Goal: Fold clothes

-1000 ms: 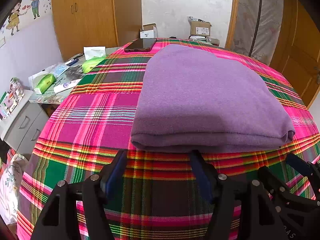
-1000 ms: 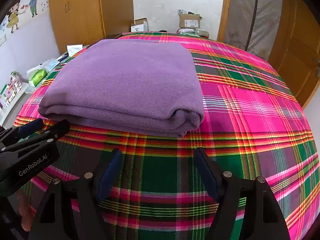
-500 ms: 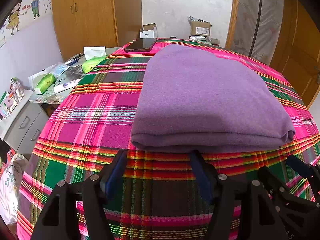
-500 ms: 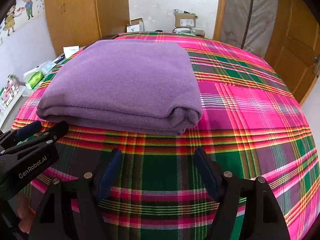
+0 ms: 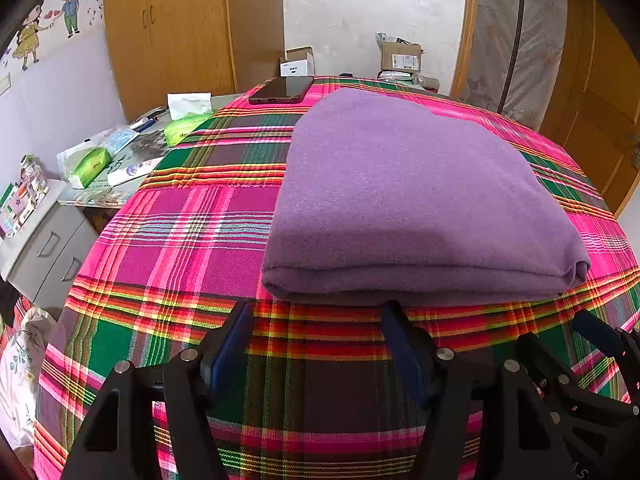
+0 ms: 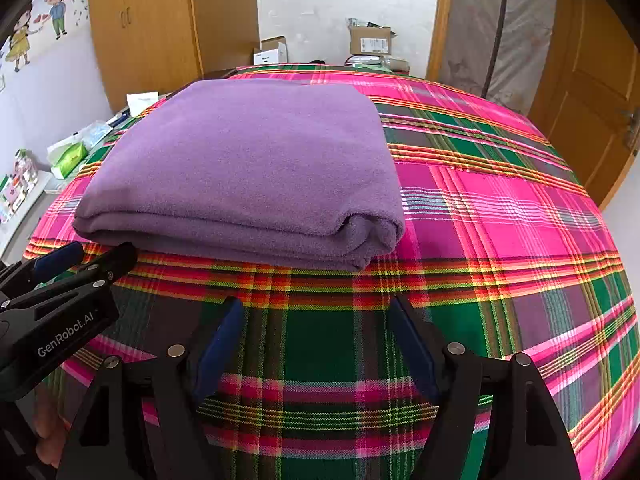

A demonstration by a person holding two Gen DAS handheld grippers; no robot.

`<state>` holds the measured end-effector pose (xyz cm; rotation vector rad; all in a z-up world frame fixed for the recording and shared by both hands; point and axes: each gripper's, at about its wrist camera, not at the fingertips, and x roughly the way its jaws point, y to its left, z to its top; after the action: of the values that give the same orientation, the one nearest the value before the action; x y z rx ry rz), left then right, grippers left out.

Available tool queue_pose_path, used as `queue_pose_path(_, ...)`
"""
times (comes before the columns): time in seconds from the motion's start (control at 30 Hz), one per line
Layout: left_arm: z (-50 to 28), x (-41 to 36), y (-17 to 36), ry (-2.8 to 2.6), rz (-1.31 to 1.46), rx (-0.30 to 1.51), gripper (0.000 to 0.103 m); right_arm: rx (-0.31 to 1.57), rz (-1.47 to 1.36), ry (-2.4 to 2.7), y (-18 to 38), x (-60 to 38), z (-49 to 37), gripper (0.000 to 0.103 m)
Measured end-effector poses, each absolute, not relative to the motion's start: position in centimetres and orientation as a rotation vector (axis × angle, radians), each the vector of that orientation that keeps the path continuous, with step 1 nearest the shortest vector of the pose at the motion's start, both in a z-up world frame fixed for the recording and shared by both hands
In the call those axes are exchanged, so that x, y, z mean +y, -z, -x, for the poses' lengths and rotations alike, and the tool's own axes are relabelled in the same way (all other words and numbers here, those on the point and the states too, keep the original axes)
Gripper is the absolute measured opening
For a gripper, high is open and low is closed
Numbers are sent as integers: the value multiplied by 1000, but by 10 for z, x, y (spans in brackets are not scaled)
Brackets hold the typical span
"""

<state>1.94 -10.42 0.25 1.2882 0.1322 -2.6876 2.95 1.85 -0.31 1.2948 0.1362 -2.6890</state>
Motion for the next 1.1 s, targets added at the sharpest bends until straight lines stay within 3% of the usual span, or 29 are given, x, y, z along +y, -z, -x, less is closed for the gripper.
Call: queue_pose_path(1.1,-19,-105,-2,2688,-1289,132,67,136,-1294,2689,3,19,-29,76)
